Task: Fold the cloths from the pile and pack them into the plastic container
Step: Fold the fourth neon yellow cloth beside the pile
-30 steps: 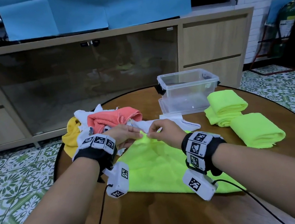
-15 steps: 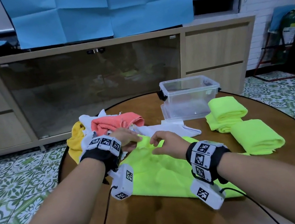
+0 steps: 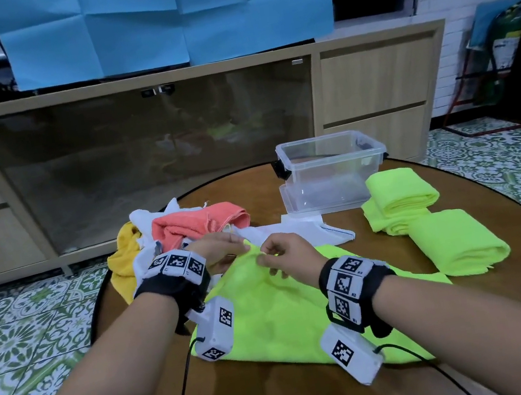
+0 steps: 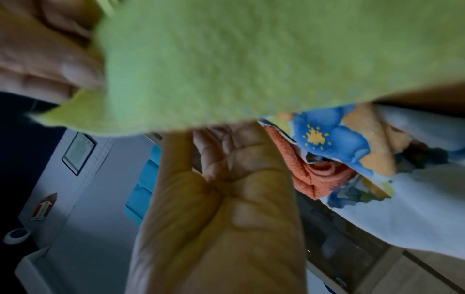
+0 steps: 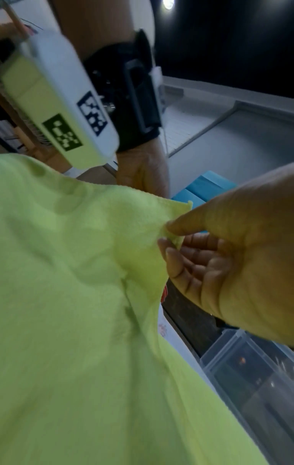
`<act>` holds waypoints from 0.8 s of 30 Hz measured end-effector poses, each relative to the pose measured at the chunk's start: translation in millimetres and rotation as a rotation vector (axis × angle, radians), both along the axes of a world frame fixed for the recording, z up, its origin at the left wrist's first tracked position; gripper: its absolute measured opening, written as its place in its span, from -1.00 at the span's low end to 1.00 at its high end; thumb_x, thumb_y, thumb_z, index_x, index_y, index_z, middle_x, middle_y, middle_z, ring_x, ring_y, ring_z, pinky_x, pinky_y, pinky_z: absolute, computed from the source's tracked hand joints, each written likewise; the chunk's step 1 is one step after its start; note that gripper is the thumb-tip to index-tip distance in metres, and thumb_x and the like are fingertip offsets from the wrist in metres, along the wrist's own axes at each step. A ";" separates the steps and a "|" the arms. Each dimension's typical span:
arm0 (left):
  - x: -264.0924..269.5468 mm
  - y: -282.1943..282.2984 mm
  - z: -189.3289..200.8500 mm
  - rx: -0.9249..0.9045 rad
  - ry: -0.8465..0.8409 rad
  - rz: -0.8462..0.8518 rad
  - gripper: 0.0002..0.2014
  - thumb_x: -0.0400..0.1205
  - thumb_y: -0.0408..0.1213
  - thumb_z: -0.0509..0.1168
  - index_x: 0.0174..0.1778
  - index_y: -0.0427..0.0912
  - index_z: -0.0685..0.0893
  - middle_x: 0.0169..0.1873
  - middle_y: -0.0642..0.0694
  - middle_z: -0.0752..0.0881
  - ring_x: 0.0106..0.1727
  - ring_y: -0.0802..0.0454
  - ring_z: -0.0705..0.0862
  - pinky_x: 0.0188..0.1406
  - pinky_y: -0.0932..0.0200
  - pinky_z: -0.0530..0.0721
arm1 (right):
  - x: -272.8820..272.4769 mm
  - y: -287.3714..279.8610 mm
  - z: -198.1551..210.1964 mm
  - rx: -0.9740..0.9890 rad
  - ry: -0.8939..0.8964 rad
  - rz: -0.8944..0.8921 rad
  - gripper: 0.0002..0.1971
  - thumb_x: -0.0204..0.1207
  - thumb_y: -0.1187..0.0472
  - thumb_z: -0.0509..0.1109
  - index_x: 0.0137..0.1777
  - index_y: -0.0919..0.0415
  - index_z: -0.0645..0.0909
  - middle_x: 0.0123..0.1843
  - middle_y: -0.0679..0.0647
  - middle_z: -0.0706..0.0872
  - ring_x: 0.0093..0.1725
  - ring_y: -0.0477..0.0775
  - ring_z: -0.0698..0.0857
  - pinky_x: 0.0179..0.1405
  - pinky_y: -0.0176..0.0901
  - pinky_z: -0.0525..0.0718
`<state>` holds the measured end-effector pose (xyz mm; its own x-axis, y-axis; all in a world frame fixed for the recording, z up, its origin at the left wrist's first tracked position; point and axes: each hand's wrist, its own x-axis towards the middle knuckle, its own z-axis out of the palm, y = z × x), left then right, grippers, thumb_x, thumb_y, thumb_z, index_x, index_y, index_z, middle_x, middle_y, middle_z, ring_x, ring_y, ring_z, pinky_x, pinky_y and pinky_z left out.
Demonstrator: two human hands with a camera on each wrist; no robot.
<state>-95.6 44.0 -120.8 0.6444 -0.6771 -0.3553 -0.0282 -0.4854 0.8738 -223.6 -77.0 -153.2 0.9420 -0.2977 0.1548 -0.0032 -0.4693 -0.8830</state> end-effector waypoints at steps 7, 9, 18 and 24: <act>-3.2 15.2 4.0 -0.133 0.149 0.026 -0.90 0.60 -0.49 0.29 -0.19 -0.32 0.69 -0.45 -0.12 0.78 -0.51 0.13 0.74 -0.56 0.35 0.70 | 4.3 -3.2 4.8 0.088 0.005 -0.039 -0.77 0.52 0.28 0.43 -0.37 0.14 0.57 -0.52 0.05 0.56 -0.65 -0.24 0.52 -0.57 -0.40 0.52; -5.8 16.0 5.1 -0.146 0.165 0.010 -0.87 0.62 -0.48 0.27 -0.20 -0.32 0.69 -0.47 -0.11 0.78 -0.52 0.14 0.74 -0.56 0.36 0.70 | 5.6 -1.1 5.2 0.080 0.016 -0.068 -0.75 0.51 0.27 0.44 -0.39 0.14 0.57 -0.53 0.05 0.55 -0.66 -0.23 0.51 -0.59 -0.40 0.50; -8.2 15.2 9.6 -0.054 0.105 -0.117 -0.92 0.55 -0.30 0.41 -0.10 -0.20 0.70 -0.31 -0.06 0.69 -0.34 0.11 0.63 -0.29 0.32 0.70 | 6.2 1.1 3.5 0.026 0.049 -0.119 -0.72 0.52 0.22 0.44 -0.42 0.13 0.52 -0.45 0.00 0.55 -0.49 -0.08 0.54 -0.56 -0.41 0.46; -3.9 9.3 12.4 -0.039 -0.041 -0.184 -0.83 0.60 -0.29 0.35 -0.31 -0.12 0.58 -0.42 0.01 0.50 -0.37 0.14 0.43 -0.39 0.34 0.47 | 0.2 -5.0 17.7 0.049 0.088 0.010 -0.74 0.53 0.22 0.42 -0.38 0.08 0.50 0.30 0.13 0.65 0.30 0.07 0.57 0.21 -0.22 0.38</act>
<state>-99.5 53.2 -108.4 0.5219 -0.7975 -0.3027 -0.1495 -0.4349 0.8880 -223.3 -82.1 -135.6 0.9542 -0.2936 0.0569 -0.0772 -0.4257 -0.9016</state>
